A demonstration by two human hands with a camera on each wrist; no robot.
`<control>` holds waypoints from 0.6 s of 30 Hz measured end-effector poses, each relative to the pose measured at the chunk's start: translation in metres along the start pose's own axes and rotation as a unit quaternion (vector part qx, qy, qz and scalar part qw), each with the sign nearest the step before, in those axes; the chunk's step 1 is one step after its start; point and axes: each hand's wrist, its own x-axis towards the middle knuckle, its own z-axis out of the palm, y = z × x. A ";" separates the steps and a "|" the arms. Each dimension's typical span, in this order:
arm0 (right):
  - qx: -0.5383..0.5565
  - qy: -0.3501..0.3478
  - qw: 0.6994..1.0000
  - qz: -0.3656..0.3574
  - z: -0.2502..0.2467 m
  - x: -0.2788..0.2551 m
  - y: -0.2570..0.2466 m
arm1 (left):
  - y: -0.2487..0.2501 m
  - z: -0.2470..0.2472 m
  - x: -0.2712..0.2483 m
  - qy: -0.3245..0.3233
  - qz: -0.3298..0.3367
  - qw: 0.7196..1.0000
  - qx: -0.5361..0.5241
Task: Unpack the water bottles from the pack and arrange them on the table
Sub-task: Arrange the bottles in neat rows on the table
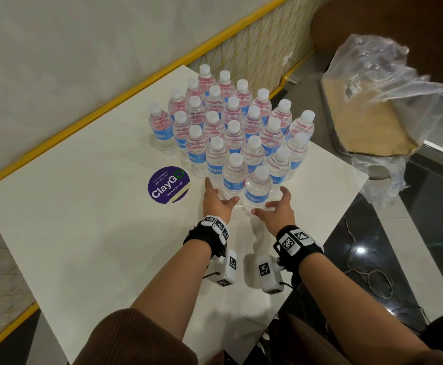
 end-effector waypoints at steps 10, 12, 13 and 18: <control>0.002 -0.019 1.000 -0.015 0.001 0.005 -0.002 | 0.002 0.000 0.007 -0.009 -0.009 1.000 0.009; 0.005 -0.021 1.000 -0.020 0.001 0.005 -0.002 | 0.000 -0.001 0.009 -0.004 -0.009 1.000 0.008; 0.008 -0.021 0.999 -0.023 0.000 0.005 -0.002 | -0.001 -0.001 0.010 -0.001 -0.006 1.000 0.008; 0.018 -0.030 0.998 -0.045 -0.005 0.006 0.002 | -0.008 0.005 0.011 -0.026 0.033 0.999 -0.017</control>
